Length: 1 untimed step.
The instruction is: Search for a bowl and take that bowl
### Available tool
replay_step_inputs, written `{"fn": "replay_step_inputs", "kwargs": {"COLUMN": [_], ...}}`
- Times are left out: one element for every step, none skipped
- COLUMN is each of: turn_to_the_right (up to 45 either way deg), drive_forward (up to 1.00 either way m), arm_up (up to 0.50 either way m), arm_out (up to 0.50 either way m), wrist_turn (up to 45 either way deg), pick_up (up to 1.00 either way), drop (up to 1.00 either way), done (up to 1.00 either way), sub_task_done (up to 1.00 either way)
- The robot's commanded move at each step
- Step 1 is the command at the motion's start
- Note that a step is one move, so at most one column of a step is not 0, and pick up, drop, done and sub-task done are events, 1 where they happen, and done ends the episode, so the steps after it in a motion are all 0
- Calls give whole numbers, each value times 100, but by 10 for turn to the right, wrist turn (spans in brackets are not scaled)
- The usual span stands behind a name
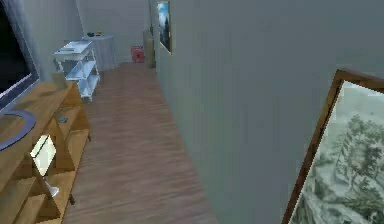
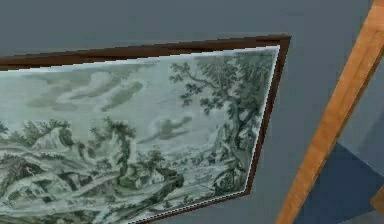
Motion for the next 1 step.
{"fn": "replay_step_inputs", "kwargs": {"turn_to_the_right": [-180], "drive_forward": [0], "arm_up": [0], "arm_out": [0], "wrist_turn": [0], "pick_up": [0], "drop": [0], "done": [0], "sub_task_done": [0]}}
